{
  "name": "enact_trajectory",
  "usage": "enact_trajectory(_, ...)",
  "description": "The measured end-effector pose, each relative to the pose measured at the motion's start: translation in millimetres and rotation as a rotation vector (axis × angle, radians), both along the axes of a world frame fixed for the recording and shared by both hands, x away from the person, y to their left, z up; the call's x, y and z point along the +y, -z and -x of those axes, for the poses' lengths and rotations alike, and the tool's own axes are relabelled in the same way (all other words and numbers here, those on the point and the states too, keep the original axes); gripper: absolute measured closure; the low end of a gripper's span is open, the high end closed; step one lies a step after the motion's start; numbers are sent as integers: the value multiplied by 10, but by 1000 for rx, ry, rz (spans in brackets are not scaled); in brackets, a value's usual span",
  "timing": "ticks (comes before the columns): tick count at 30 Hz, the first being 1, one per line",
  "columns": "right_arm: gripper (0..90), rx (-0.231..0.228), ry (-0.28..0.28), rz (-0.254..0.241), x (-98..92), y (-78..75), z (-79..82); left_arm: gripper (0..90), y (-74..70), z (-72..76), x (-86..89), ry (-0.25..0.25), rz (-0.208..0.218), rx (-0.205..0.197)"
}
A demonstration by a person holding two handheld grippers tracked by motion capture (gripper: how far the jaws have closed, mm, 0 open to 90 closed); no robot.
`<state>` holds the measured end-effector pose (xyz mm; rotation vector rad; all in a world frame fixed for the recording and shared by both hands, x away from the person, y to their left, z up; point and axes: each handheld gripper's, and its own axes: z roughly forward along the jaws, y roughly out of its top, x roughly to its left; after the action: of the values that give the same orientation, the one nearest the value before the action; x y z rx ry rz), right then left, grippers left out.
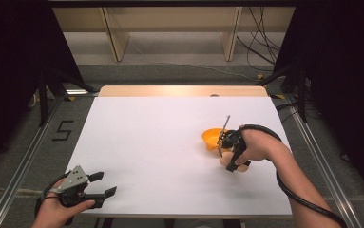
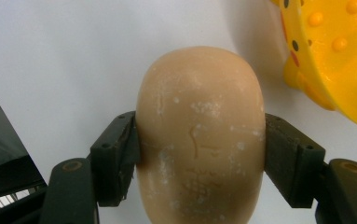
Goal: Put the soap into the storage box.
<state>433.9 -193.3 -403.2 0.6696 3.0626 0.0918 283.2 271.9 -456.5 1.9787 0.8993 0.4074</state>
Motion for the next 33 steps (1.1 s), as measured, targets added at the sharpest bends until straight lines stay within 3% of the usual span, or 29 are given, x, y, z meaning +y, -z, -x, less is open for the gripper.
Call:
enact_trajectory(1, 335, 2, 18, 6, 8, -14, 12, 258, -1, 1, -1, 1, -1, 1)
enact_trajectory(6, 335, -4, -12, -10, -18, -29, -38, 258, -2, 0, 3, 0, 0, -2)
enact_trajectory(13, 335, -11, -10, -16, -17, -56, -53, 258, 0, -1, 1, -1, 1, -1)
enact_trajectory(18, 334, -10, 19, 3, -9, -97, -50, 258, 0, 0, -1, 0, 0, 1)
enact_trajectory(24, 334, -37, 34, -13, -18, -137, -49, 258, 7, 2, -13, -4, 17, 13)
enact_trajectory(25, 335, -57, 12, -20, -28, -131, -65, 258, 11, 2, -17, -5, 23, 17)
enact_trajectory(28, 334, -69, -14, -28, -33, -147, -89, 258, 6, -3, -9, 0, 12, 5)
enact_trajectory(33, 335, -90, 1, -35, -12, -186, -94, 258, 3, -4, -4, 4, 6, 5)
